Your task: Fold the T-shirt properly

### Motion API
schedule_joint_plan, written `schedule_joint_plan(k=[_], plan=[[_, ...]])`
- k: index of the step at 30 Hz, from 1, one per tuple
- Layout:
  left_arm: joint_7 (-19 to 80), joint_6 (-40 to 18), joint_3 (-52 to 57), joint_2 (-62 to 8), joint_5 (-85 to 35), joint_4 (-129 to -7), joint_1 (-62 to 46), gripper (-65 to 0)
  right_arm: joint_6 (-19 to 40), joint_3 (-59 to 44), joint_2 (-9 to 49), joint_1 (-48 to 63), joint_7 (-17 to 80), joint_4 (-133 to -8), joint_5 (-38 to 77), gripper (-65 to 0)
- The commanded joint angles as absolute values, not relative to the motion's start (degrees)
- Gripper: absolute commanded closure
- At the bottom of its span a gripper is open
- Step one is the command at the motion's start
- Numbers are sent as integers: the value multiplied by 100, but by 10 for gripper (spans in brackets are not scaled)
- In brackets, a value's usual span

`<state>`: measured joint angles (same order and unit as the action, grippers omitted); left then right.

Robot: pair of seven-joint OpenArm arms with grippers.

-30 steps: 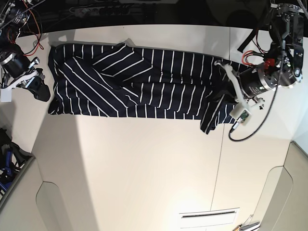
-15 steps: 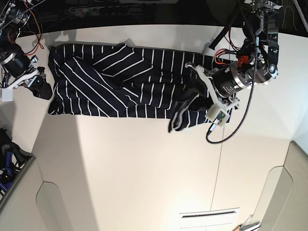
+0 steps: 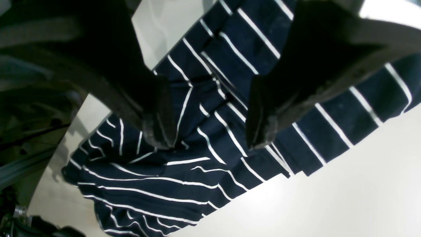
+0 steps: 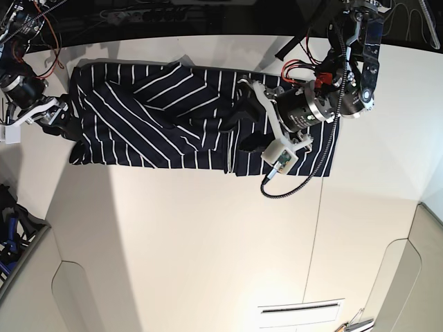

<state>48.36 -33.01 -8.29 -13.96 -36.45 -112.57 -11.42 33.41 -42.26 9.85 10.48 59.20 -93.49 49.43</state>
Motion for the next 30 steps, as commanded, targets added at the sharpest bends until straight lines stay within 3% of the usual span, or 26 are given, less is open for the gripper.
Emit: schedule_joint_plan(k=[1,11,30], plan=[[4694,-3319,-823,-1398,-3667,-11349,-1081,-374,3367,-4239,1076,1020,5806,-9321,5103,-422],[4694,-3212,-823,-1400,-3465,-11349,-1081,-374,3387,-4014,1074,1020,5516,-8379,5085,-422],[4827,-3223,-325,-1402,-3492,-11351,-1081,-373,3387,-3017,1074,1015,5505,-8329,4731,-422]])
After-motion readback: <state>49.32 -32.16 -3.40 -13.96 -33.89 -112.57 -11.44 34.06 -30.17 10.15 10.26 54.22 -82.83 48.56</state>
